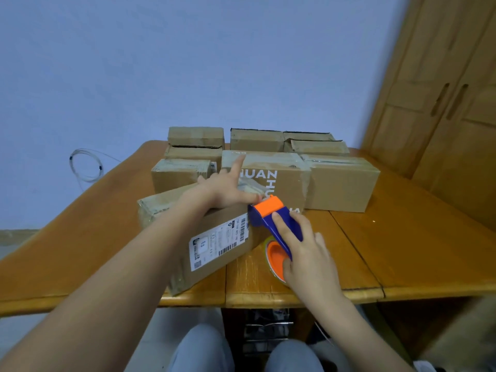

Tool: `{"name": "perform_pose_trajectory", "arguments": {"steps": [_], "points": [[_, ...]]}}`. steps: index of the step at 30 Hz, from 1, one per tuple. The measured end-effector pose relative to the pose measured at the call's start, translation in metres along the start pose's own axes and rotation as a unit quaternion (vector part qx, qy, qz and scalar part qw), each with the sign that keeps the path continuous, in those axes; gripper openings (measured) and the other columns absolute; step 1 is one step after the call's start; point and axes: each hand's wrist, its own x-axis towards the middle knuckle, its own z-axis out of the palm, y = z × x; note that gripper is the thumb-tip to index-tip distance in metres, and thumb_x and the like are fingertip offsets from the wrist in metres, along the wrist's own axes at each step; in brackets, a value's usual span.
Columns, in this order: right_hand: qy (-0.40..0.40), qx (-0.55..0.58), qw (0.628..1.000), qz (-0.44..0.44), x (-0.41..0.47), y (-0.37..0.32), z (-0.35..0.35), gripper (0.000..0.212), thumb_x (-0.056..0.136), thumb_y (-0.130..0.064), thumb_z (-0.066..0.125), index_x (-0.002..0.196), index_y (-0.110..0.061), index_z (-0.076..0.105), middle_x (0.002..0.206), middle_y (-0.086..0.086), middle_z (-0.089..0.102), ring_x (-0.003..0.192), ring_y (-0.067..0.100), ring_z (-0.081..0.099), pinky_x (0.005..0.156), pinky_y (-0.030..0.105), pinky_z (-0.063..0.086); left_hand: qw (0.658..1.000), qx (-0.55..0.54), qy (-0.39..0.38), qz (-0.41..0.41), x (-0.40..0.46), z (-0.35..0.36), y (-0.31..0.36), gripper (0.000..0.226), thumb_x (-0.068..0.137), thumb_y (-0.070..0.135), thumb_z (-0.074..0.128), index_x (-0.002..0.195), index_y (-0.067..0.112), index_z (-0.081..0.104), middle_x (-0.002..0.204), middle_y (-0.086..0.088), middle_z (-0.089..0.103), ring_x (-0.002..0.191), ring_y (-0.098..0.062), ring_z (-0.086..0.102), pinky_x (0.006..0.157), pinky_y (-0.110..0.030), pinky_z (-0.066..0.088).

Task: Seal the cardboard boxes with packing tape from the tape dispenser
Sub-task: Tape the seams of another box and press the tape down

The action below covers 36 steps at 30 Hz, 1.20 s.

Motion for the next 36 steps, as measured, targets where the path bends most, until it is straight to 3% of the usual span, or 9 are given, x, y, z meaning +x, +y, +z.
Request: {"name": "perform_pose_trajectory", "arguments": {"steps": [4, 9, 17, 22, 28, 32, 36], "points": [[-0.059, -0.026, 0.998, 0.014, -0.005, -0.003, -0.013, 0.079, 0.091, -0.014, 0.053, 0.152, -0.036, 0.009, 0.156, -0.002, 0.011, 0.111, 0.024, 0.041, 0.080, 0.030, 0.047, 1.000, -0.027, -0.009, 0.009, 0.000, -0.003, -0.002, 0.124, 0.053, 0.081, 0.051, 0.147, 0.039, -0.019, 0.155, -0.014, 0.028, 0.137, -0.034, 0.038, 0.111, -0.057, 0.026], [-0.101, -0.061, 0.993, 0.029, -0.007, -0.007, -0.021, 0.079, 0.092, -0.017, 0.049, 0.151, -0.039, 0.001, 0.153, -0.006, 0.007, 0.112, 0.023, 0.039, 0.083, 0.028, 0.048, 0.999, -0.029, 0.001, 0.022, 0.003, -0.001, -0.006, 0.114, 0.069, 0.066, 0.059, 0.148, 0.036, -0.018, 0.152, -0.017, 0.034, 0.130, -0.036, 0.045, 0.108, -0.054, 0.032], [-0.151, -0.077, 0.985, 0.041, -0.004, -0.013, -0.037, 0.072, 0.093, -0.016, 0.044, 0.151, -0.039, 0.007, 0.149, -0.005, 0.012, 0.107, 0.028, 0.044, 0.077, 0.032, 0.050, 0.999, -0.037, 0.000, 0.035, 0.000, -0.001, -0.004, 0.106, 0.082, 0.055, 0.062, 0.150, 0.031, -0.015, 0.151, -0.016, 0.035, 0.130, -0.033, 0.045, 0.106, -0.045, 0.037], [-0.171, -0.099, 0.980, 0.028, 0.001, -0.016, -0.056, 0.069, 0.095, -0.018, 0.043, 0.151, -0.040, 0.009, 0.149, -0.004, 0.014, 0.103, 0.027, 0.045, 0.073, 0.029, 0.047, 1.000, -0.013, -0.007, 0.008, -0.003, -0.003, -0.007, 0.117, 0.068, 0.080, 0.055, 0.150, 0.033, -0.014, 0.153, -0.010, 0.034, 0.136, -0.033, 0.039, 0.111, -0.054, 0.028], [-0.178, -0.125, 0.976, 0.021, -0.002, -0.012, -0.077, 0.069, 0.095, -0.020, 0.043, 0.151, -0.041, 0.008, 0.151, -0.007, 0.011, 0.107, 0.024, 0.044, 0.073, 0.025, 0.045, 1.000, -0.001, -0.005, 0.002, -0.002, -0.002, -0.006, 0.113, 0.070, 0.082, 0.051, 0.151, 0.032, -0.010, 0.157, -0.005, 0.026, 0.141, -0.032, 0.030, 0.115, -0.059, 0.012], [-0.181, -0.121, 0.976, 0.017, 0.000, -0.013, -0.079, 0.065, 0.097, -0.023, 0.040, 0.150, -0.041, 0.007, 0.152, -0.007, 0.010, 0.109, 0.023, 0.044, 0.072, 0.021, 0.040, 0.999, 0.021, -0.027, -0.001, -0.004, -0.004, -0.004, 0.115, 0.063, 0.089, 0.033, 0.153, 0.027, -0.003, 0.158, -0.006, 0.023, 0.143, -0.031, 0.026, 0.114, -0.060, 0.011], [-0.191, -0.131, 0.973, 0.011, 0.003, -0.012, -0.078, 0.066, 0.098, -0.023, 0.040, 0.150, -0.042, 0.004, 0.154, -0.007, 0.007, 0.112, 0.023, 0.043, 0.076, 0.022, 0.045, 0.999, -0.038, -0.012, -0.022, 0.004, -0.010, -0.002, 0.088, 0.090, 0.070, 0.026, 0.153, 0.014, -0.002, 0.155, -0.013, 0.030, 0.141, -0.034, 0.031, 0.115, -0.052, 0.022]]}}
